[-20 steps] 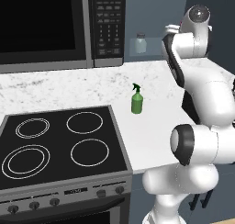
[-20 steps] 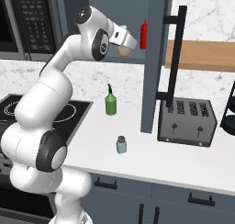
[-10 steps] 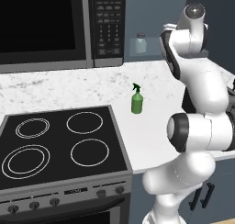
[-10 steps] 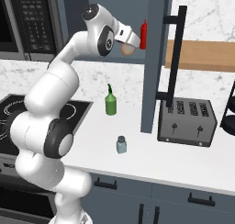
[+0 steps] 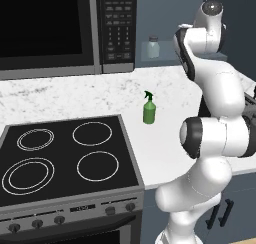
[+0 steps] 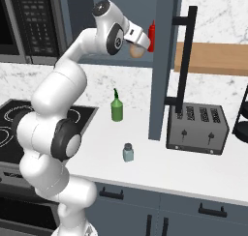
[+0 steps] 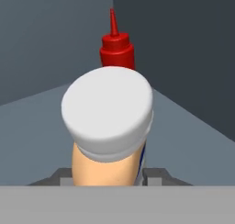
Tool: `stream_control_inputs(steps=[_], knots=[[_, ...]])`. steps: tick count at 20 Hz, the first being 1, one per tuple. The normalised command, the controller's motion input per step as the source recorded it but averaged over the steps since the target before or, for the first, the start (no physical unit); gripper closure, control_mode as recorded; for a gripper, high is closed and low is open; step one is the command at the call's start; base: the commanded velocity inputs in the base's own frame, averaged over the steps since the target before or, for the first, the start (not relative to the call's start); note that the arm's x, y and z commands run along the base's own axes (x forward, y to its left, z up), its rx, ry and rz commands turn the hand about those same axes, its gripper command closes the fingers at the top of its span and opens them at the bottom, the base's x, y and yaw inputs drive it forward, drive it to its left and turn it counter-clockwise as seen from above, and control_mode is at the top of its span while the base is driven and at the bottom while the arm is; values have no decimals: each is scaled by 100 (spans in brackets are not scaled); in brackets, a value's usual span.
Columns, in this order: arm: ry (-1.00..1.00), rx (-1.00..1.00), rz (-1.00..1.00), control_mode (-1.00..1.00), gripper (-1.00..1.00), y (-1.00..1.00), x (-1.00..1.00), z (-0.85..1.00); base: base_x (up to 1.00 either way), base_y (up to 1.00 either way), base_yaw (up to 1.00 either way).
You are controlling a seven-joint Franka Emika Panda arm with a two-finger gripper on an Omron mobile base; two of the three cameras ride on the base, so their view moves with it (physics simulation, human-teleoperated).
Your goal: Put the shaker and condiment bottle from the counter next to their counterparts in the cabinet.
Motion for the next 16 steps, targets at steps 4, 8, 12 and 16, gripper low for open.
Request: stream_control_inputs(steps=[4,8,12,16], knots=[[1,3,0,-100,100,-5,0,-43,0,0,0],[3,3,0,-100,100,-7,6,-49,0,0,0],[3,1,0,-100,100,-6,10,-55,0,0,0],[0,0,0,-100,100,-1,2,-59,0,0,0]])
